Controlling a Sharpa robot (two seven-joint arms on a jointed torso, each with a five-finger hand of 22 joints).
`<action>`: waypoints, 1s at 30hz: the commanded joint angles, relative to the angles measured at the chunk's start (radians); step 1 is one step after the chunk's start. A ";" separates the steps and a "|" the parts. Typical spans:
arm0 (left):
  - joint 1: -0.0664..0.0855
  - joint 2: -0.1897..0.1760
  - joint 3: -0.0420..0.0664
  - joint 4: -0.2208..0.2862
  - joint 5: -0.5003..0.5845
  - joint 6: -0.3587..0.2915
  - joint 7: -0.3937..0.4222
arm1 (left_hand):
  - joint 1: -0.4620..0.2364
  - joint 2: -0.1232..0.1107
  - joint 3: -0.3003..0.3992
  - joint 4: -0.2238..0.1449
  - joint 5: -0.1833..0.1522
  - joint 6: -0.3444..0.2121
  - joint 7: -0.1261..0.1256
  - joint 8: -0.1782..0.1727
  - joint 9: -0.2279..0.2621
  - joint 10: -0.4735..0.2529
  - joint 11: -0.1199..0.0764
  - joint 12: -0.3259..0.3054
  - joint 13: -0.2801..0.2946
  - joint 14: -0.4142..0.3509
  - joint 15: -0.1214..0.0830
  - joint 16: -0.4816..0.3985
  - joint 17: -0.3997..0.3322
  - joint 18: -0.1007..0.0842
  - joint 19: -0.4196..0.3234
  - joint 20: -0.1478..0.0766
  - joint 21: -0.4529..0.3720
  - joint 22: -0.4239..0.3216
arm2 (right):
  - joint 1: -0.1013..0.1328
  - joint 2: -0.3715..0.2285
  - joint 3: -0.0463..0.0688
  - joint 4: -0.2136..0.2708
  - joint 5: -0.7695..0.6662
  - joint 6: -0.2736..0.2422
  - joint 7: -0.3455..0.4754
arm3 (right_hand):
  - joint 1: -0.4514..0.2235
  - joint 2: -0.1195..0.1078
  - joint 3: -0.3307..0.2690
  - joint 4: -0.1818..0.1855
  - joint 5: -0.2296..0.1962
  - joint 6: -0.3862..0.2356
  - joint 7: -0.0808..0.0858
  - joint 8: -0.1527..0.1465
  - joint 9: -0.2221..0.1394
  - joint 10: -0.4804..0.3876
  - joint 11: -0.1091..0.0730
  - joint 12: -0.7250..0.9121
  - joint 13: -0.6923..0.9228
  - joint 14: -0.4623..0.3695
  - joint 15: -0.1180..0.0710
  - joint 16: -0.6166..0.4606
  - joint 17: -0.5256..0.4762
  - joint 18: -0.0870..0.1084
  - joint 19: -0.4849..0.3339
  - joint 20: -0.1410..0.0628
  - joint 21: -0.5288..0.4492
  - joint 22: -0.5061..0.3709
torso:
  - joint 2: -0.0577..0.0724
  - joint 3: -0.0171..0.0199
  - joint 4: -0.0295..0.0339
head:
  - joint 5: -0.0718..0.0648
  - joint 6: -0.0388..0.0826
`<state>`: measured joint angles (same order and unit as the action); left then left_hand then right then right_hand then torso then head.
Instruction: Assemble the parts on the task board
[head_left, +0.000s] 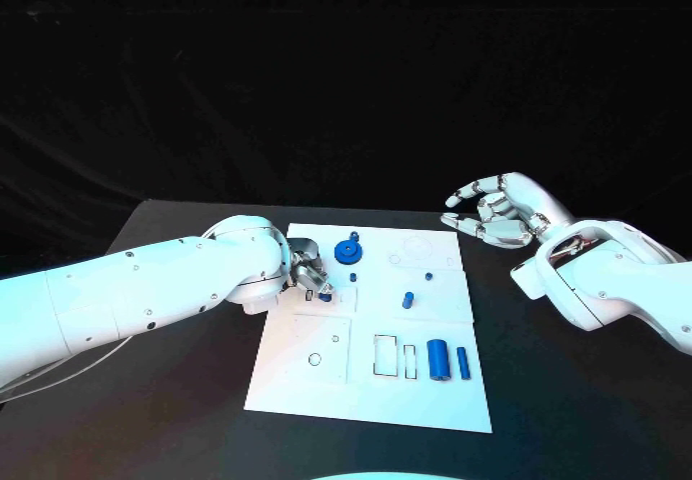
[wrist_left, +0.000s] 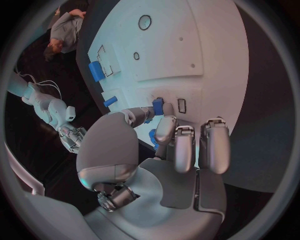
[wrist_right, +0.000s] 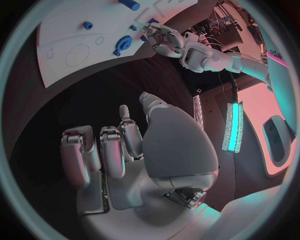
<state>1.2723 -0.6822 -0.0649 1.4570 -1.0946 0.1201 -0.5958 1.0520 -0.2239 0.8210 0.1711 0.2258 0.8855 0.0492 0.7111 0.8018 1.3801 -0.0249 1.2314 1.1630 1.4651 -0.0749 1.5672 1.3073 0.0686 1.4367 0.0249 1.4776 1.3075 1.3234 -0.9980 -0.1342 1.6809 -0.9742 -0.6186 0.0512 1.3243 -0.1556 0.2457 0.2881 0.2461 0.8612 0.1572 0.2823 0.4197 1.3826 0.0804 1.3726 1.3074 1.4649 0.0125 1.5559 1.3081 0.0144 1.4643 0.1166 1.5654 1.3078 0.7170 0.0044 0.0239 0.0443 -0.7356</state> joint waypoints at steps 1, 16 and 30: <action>-0.005 0.007 -0.004 -0.004 0.011 0.037 -0.006 | -0.008 0.000 0.000 -0.005 -0.006 0.007 -0.008 -0.006 0.000 0.000 -0.004 0.004 0.001 0.106 -0.008 0.004 0.263 -0.019 0.007 -0.001 0.003 0.040 | -0.001 -0.001 0.000 0.003 -0.003 -0.001 0.009 | -0.010 0.001 0.008 0.000 0.003 0.005 0.000 0.006 0.001 -0.002 -0.005 -0.006 0.057 0.092 -0.007 -0.003 0.203 -0.012 0.100 -0.004 -0.003 0.257 | 0.000 0.0002 -0.0002 | 0.000 -0.001; -0.005 0.017 -0.006 -0.018 0.011 0.047 -0.007 | -0.040 -0.004 -0.048 0.019 -0.007 0.018 -0.010 -0.006 -0.003 0.000 -0.005 0.007 0.003 0.106 -0.009 0.004 0.263 -0.020 0.010 -0.003 0.005 0.044 | -0.001 -0.004 0.000 0.006 -0.003 -0.002 0.009 | -0.013 0.000 0.007 0.002 0.003 0.005 0.000 0.006 0.001 -0.002 -0.005 -0.006 0.057 0.092 -0.007 -0.004 0.202 -0.012 0.100 -0.004 -0.004 0.256 | 0.001 -0.0004 -0.0001 | -0.005 -0.004; -0.005 0.018 -0.007 -0.020 0.011 0.043 -0.007 | -0.072 -0.003 -0.123 0.060 -0.006 0.025 -0.009 -0.009 -0.006 0.000 -0.004 0.007 0.003 0.106 -0.009 0.004 0.263 -0.021 0.012 -0.003 0.005 0.047 | -0.001 -0.007 0.000 0.009 -0.003 0.000 0.008 | -0.026 0.000 0.004 0.003 0.000 0.005 0.000 0.007 0.001 -0.002 -0.005 -0.005 0.057 0.092 -0.007 -0.004 0.203 -0.011 0.099 -0.004 -0.005 0.255 | 0.000 -0.0006 0.0001 | -0.007 -0.007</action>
<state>1.2749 -0.6693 -0.0660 1.4342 -1.0953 0.1356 -0.6001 0.9905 -0.2279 0.7016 0.2318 0.2208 0.9086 0.0337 0.7084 0.7967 1.3800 -0.0248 1.2346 1.1656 1.4688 -0.0786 1.5672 1.3073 0.0528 1.4401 0.0215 1.4776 1.3073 1.3234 -1.0043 -0.1342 1.6876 -0.9737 -0.6204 0.0520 1.3048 -0.1548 0.2457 0.2881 0.2460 0.8612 0.1572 0.2829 0.4193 1.3827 0.0804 1.3684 1.3073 1.4649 0.0125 1.5559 1.3077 0.0144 1.4643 0.1166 1.5654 1.3074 0.7175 0.0041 0.0236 0.0373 -0.7422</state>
